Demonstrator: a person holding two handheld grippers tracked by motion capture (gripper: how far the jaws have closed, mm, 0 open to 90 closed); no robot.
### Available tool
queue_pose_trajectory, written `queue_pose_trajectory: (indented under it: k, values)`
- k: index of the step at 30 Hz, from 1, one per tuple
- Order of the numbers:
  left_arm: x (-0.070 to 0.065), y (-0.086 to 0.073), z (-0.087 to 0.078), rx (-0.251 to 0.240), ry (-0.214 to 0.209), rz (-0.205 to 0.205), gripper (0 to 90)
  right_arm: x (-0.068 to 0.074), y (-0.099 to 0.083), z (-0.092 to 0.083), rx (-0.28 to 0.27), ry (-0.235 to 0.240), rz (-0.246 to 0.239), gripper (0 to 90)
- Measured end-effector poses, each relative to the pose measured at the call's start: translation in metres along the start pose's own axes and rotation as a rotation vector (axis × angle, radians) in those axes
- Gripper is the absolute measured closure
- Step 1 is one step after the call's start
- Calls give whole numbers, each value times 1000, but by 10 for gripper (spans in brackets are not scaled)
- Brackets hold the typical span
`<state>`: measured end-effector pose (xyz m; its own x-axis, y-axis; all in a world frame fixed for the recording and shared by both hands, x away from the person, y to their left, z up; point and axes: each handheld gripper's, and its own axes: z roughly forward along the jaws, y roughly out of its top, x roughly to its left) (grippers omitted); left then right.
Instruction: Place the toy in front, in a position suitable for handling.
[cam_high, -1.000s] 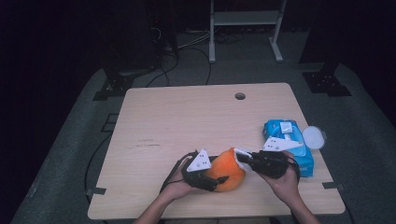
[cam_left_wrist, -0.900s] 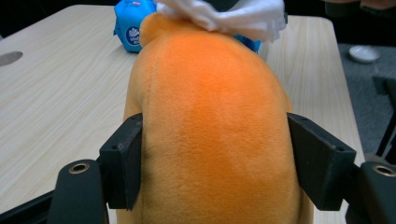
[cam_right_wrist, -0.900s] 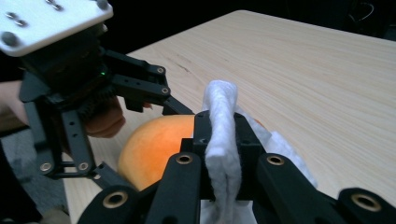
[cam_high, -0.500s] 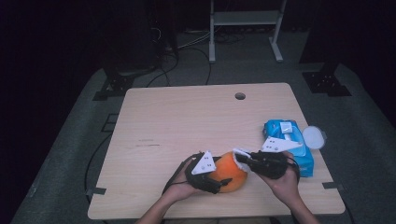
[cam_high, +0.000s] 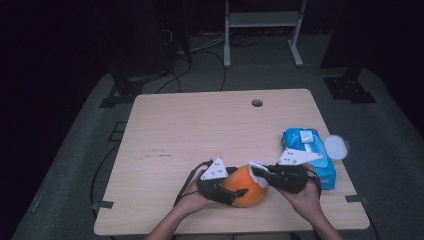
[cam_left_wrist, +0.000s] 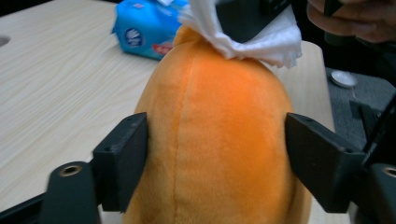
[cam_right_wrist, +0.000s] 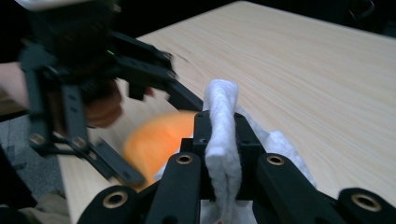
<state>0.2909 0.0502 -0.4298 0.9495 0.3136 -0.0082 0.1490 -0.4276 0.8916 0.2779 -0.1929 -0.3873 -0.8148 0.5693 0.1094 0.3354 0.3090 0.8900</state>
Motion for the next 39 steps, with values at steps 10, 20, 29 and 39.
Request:
queue_pose_trajectory:
  k: [10, 20, 29, 39]
  values:
    - [-5, -1, 2, 4, 1, 33, 278, -20, -11, -4, 16, -52, 50, 814]
    - [-5, 0, -1, 11, -33, 26, 228, 3, -4, 3, 31, 13, -7, 825]
    - [10, -14, 8, 53, -64, -104, 56, -18, -12, -2, 19, 43, 70, 825]
    - [-5, -2, -3, 39, 97, 102, 334, -11, -5, -1, -23, 30, 53, 825]
